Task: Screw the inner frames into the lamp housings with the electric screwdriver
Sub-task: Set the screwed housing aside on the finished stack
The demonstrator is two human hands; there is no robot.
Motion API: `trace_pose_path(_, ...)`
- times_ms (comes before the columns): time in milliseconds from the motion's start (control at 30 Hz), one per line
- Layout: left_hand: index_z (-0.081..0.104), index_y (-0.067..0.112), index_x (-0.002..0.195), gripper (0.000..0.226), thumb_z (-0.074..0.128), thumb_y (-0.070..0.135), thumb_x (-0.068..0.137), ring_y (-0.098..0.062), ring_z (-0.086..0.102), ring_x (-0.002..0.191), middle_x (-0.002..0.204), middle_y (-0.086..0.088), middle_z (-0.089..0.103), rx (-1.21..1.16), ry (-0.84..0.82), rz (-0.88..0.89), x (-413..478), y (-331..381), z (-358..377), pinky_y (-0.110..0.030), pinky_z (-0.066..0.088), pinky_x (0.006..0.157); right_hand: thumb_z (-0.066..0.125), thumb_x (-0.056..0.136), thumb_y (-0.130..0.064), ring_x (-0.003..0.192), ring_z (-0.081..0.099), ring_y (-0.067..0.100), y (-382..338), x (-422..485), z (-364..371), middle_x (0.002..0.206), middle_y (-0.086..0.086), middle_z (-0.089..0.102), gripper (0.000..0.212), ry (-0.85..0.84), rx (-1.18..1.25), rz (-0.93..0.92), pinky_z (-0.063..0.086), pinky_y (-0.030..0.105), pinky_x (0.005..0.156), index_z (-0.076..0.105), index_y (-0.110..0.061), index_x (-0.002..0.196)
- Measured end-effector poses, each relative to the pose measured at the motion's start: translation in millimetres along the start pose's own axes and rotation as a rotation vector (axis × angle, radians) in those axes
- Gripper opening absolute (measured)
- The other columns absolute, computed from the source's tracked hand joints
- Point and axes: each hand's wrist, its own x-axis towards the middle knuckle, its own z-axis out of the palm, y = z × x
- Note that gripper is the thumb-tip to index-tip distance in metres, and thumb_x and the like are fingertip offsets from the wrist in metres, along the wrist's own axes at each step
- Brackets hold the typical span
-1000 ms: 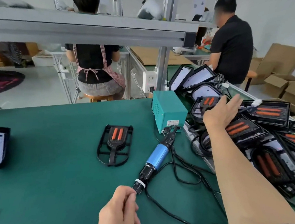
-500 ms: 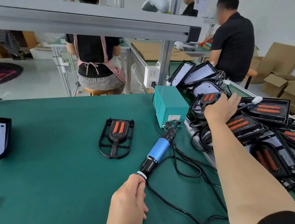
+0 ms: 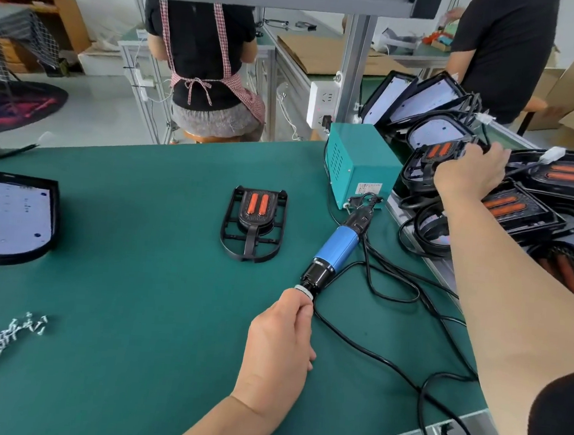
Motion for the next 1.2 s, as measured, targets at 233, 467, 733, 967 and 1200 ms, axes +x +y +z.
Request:
trace_pose_path(233, 0.054, 0.025, 0.085, 0.023, 0.048, 0.013, 0.104, -0.008, 0.055, 0.046, 0.073, -0.001, 0.059, 0.024, 0.002, 0.009, -1.3, -1.4, -0.4, -0.016, 0.044, 0.047, 0.053, 0.096, -0.013, 0.156, 0.008, 0.031, 0.1, 0.2, -0.4, 0.163, 0.013, 0.026, 0.04, -0.017, -0.008, -0.008, 0.013, 0.046, 0.125, 0.06, -0.009, 0.135)
trace_pose_path(467, 0.054, 0.026, 0.084, 0.024, 0.048, 0.013, 0.104, -0.008, 0.055, 0.046, 0.072, 0.0, 0.059, 0.028, 0.002, 0.006, -3.5, -4.5, -0.7, -0.018, 0.045, 0.047, 0.056, 0.094, -0.013, 0.156, 0.008, 0.031, -0.4, -4.8, -0.7, 0.164, 0.014, 0.024, 0.048, -0.024, 0.0, -0.024, 0.012, 0.046, 0.126, 0.056, -0.011, 0.142)
trace_pose_path(733, 0.053, 0.03, 0.084, 0.026, 0.048, 0.016, 0.104, -0.011, 0.058, 0.047, 0.072, -0.002, 0.058, 0.074, -0.003, 0.033, -0.8, -7.6, 3.2, -0.022, 0.048, 0.047, 0.055, 0.096, -0.017, 0.15, 0.022, 0.035, 3.8, -1.0, 0.5, 0.156, 0.016, 0.033, 0.043, 0.007, 0.027, -0.032, 0.022, 0.048, 0.123, 0.06, -0.009, 0.137)
trace_pose_path(967, 0.063, 0.028, 0.099, 0.019, 0.047, 0.018, 0.104, -0.01, 0.058, 0.048, 0.077, 0.001, 0.06, 0.094, 0.012, 0.041, 0.2, -10.5, 5.9, -0.032, 0.055, 0.053, 0.059, 0.096, -0.026, 0.151, 0.022, 0.034, 6.6, -0.8, -0.6, 0.155, 0.016, 0.035, 0.041, -0.054, 0.006, -0.054, 0.024, 0.048, 0.123, 0.063, -0.01, 0.134)
trace_pose_path(1200, 0.065, 0.022, 0.11, 0.02, 0.046, 0.017, 0.105, -0.022, 0.064, 0.06, 0.087, 0.006, 0.058, 0.12, 0.021, 0.06, 2.0, -5.7, 7.0, -0.04, 0.057, 0.062, 0.059, 0.098, -0.031, 0.148, 0.026, 0.034, 5.1, -11.5, -7.8, 0.153, 0.02, 0.038, 0.048, -0.055, -0.017, -0.092, 0.025, 0.048, 0.121, 0.057, -0.006, 0.139)
